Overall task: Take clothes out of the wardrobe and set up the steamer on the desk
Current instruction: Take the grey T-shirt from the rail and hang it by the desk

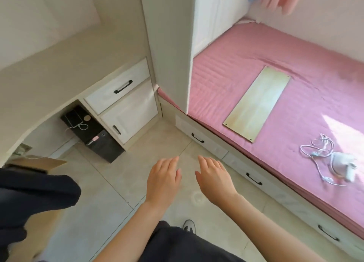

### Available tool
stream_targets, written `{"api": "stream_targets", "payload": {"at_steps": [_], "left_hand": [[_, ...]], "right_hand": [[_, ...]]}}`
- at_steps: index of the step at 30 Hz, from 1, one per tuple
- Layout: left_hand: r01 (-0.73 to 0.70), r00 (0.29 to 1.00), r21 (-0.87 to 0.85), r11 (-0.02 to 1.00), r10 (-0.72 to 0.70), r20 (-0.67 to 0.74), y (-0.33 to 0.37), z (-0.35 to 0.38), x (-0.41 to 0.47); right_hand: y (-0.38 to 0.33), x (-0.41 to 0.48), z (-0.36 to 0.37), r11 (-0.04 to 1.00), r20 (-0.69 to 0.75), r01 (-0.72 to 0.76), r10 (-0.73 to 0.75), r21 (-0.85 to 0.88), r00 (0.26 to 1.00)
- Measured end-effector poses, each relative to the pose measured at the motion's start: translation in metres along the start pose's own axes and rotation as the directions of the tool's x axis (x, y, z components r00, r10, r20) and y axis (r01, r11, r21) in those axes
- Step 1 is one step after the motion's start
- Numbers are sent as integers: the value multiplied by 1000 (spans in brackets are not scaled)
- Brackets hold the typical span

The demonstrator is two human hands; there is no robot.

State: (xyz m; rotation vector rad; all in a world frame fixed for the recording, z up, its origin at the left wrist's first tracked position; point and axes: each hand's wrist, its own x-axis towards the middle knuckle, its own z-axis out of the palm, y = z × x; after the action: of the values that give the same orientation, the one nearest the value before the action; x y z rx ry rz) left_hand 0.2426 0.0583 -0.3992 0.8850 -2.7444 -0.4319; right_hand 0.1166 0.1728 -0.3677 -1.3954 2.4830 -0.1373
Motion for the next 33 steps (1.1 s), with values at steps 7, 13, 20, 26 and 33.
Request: {"api": "stream_targets", "payload": {"at_steps": [7, 13, 20, 26, 33], "left_hand": [[-114, 993, 31, 993, 113, 34, 47, 23, 66], [-147, 989, 10, 989, 147, 5, 70, 37, 151], [-167, 985, -30, 985, 165, -51, 78, 34, 276], [-102, 994, -127, 987, 95, -57, 80, 27, 368], [41, 998, -189, 981, -48, -31, 89, 28, 453]], "right_hand": [[66, 15, -21, 988, -8, -143, 144, 50, 990], [112, 69, -49, 982, -25, -185, 186, 39, 982], [157, 177, -98, 984, -57, -177, 178, 19, 982], [183, 258, -134, 986, -90, -159, 163, 48, 983], [205, 346, -174, 996, -122, -73, 80, 60, 989]]}}
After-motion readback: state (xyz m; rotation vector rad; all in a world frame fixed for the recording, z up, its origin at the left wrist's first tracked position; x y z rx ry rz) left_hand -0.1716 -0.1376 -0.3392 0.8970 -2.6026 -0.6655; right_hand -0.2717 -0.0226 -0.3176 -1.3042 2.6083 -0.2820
